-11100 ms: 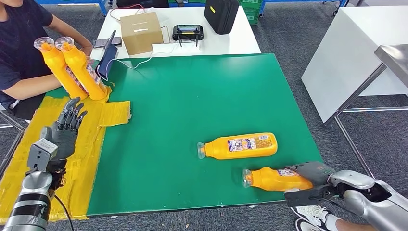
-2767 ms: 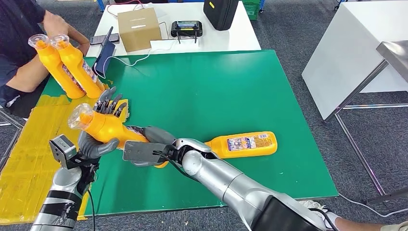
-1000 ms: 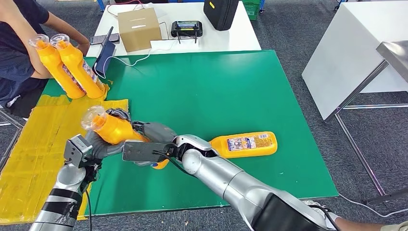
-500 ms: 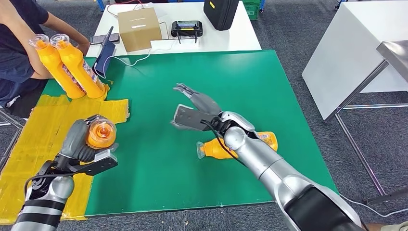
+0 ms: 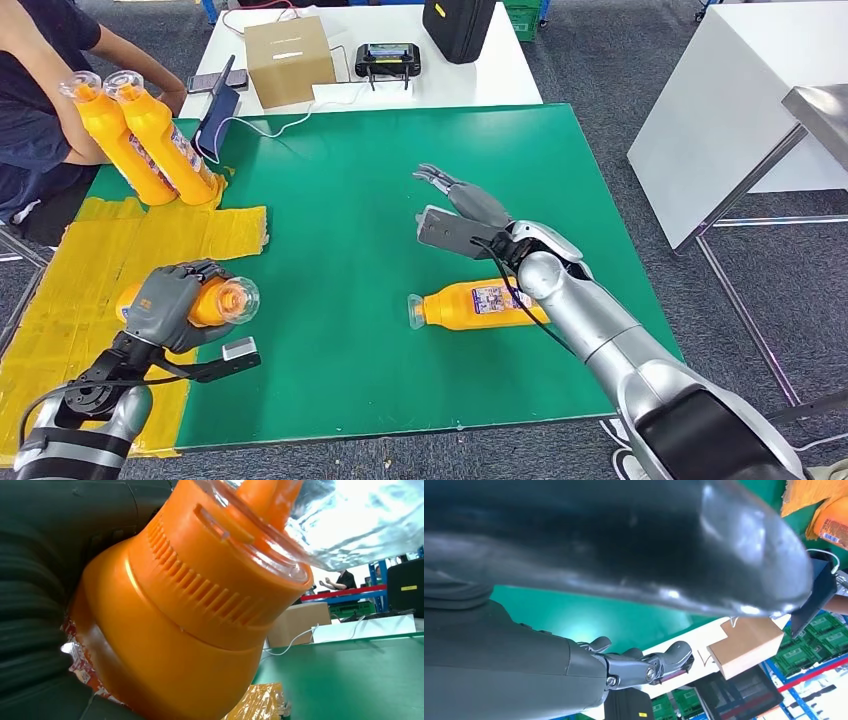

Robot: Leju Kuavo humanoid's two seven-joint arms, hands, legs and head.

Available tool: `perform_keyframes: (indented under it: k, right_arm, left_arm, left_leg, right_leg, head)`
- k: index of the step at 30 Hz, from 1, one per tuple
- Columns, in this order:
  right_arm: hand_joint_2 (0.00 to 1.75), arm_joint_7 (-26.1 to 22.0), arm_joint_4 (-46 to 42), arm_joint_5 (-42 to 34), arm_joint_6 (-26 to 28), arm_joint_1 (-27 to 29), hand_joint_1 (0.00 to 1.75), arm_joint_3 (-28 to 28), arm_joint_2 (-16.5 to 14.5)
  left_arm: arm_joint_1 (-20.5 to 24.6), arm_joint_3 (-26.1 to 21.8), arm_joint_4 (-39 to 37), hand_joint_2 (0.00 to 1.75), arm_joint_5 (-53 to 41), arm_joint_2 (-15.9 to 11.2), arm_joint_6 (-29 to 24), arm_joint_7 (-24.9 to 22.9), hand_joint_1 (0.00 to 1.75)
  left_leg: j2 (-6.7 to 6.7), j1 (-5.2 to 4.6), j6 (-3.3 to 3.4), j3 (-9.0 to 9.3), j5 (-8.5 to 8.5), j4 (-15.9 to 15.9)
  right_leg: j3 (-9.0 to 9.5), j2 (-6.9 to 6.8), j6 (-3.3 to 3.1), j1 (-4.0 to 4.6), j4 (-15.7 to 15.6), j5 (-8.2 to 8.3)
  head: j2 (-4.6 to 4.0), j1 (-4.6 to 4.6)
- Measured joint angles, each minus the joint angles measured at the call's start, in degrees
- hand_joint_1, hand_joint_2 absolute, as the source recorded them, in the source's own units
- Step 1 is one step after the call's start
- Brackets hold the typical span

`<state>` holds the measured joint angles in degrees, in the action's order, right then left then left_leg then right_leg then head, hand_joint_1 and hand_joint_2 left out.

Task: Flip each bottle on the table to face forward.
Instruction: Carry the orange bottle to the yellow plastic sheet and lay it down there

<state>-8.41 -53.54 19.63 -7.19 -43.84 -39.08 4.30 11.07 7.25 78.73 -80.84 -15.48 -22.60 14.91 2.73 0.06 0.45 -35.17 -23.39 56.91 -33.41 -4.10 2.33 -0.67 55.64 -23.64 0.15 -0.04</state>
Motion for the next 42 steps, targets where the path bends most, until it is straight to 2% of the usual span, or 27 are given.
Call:
perform_keyframes:
  k: [2,6,10,15,22,23,26,27,31,35,42]
  right_arm:
    - [1.75,0.07,-0.21,0.08,-0.09,0.01,0.00,0.00,0.26]
    - [1.75,0.45,-0.50,0.22,-1.62,0.13,0.00,-0.09,1.27]
    - [1.75,0.49,-1.12,0.21,-4.15,0.97,0.00,-0.53,3.13]
    - [1.75,0.48,-1.81,-0.29,-7.31,1.61,0.00,-2.30,5.55]
    - [1.75,-0.25,-5.30,-0.59,-7.71,4.27,0.00,-5.71,10.11]
    - [1.75,-0.30,-5.99,-0.61,-7.70,4.76,0.00,-6.08,10.73]
    - [1.75,-0.35,-7.35,-0.55,-7.69,5.76,0.00,-7.02,12.06]
    - [1.75,-0.35,-7.53,-0.49,-7.69,5.92,0.00,-7.27,12.31]
    - [1.75,-0.37,-7.70,-0.37,-7.68,6.14,0.00,-7.73,12.66]
    - [1.75,-0.70,-7.98,0.39,-7.18,8.28,0.00,-10.24,14.01]
    - [1.75,-0.89,-7.11,1.34,-6.91,8.75,0.00,-12.11,14.44]
  left_arm:
    - [0.01,0.36,-0.01,1.75,-1.16,-0.24,0.08,-0.50,1.75]
    - [-0.02,2.12,-0.72,1.75,-6.92,-1.64,1.54,-3.80,1.75]
    - [-0.90,5.63,-2.87,1.75,-8.80,-4.32,1.85,-7.80,1.75]
    - [-2.03,7.33,-6.26,1.75,-9.15,-6.55,1.66,-8.09,1.75]
    - [-1.10,7.88,-12.76,1.75,-9.15,-9.11,1.91,-8.05,1.75]
    - [-0.81,7.85,-13.52,1.75,-9.12,-9.37,1.89,-7.97,1.31]
    - [0.07,7.79,-15.51,0.44,-8.97,-9.75,1.45,-7.36,0.00]
    - [0.28,7.79,-15.99,0.00,-8.90,-9.78,1.25,-7.09,0.00]
    - [0.56,7.78,-16.80,0.00,-8.69,-9.81,0.81,-6.71,0.00]
    - [2.88,7.69,-22.39,0.00,-8.64,-9.44,-1.68,-7.93,0.00]
    - [4.49,7.64,-25.64,0.00,-8.58,-9.08,-2.85,-6.08,0.00]
  left_leg:
    - [0.00,0.00,0.00,0.00,0.00,0.00]
    - [0.00,0.00,0.00,0.00,0.00,0.00]
    - [0.00,0.00,0.00,0.00,0.00,0.00]
    - [0.00,0.00,0.00,0.00,-0.01,-0.01]
    - [-0.02,0.00,-0.01,0.17,-0.02,-0.03]
    - [-0.02,0.00,-0.01,0.22,-0.03,-0.03]
    - [-0.02,0.00,-0.01,0.36,-0.05,-0.05]
    - [-0.02,0.00,-0.01,0.39,-0.05,-0.05]
    - [-0.03,0.00,-0.01,0.45,-0.05,-0.05]
    - [-0.16,0.00,-0.03,0.60,0.00,-0.06]
    - [-0.28,-0.03,-0.01,0.62,0.04,-0.06]
  right_leg:
    - [0.00,0.00,0.00,0.00,0.00,0.00]
    - [0.00,0.00,0.00,0.00,0.00,0.00]
    - [0.01,0.00,0.00,-0.01,0.00,0.00]
    - [0.01,0.00,0.00,-0.01,-0.01,0.00]
    - [0.21,-0.01,0.00,-0.02,-0.01,-0.01]
    - [0.26,-0.01,0.00,-0.02,-0.01,-0.01]
    - [0.38,-0.01,-0.01,-0.03,-0.01,-0.02]
    - [0.41,-0.01,-0.01,-0.04,-0.01,-0.02]
    - [0.46,-0.01,-0.02,-0.04,-0.01,-0.02]
    - [0.62,-0.04,-0.02,-0.06,0.00,-0.02]
    - [0.68,-0.13,-0.01,-0.12,0.01,-0.01]
  head:
    - [0.00,0.01]
    - [0.00,0.01]
    - [0.00,0.00]
    - [0.00,0.01]
    - [0.00,-0.01]
    - [0.00,-0.01]
    - [0.00,-0.01]
    - [0.00,0.00]
    - [0.00,-0.01]
    - [0.00,-0.01]
    - [0.00,-0.02]
